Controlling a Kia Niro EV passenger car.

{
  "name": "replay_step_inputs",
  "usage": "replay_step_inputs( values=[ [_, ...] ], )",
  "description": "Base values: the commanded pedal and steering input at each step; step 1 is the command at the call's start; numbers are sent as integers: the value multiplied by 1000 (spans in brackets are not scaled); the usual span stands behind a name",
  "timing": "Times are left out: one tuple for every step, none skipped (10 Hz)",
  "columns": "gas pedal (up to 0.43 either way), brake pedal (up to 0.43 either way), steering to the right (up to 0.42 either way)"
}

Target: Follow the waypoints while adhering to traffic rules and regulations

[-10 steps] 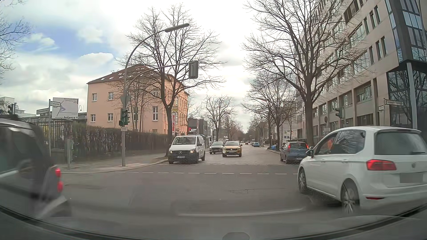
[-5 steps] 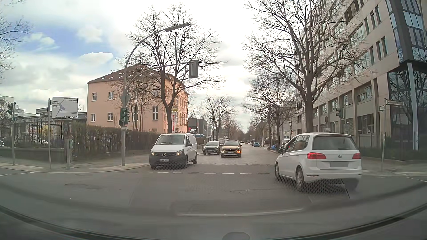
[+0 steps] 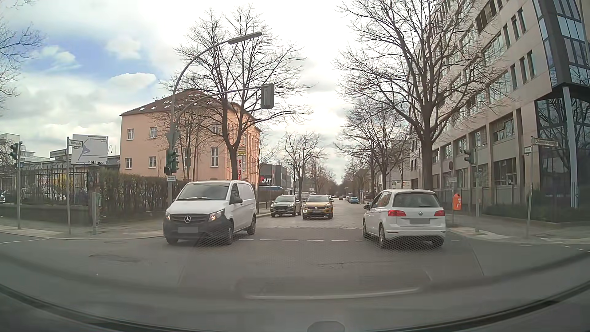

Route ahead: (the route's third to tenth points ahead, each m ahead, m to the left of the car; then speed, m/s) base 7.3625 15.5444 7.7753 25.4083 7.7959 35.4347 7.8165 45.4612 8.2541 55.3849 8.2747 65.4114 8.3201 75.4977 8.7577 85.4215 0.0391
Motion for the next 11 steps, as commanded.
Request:
replay_step_inputs(
  values=[
    [0,232,-4],
    [0,226,-4],
    [0,201,-4],
    [0,183,-7],
    [0,165,-18],
    [0,165,-34],
    [0,165,-52],
    [0,165,-75],
    [0,165,-94],
    [0,183,-105],
    [0,195,-114]
  ],
)
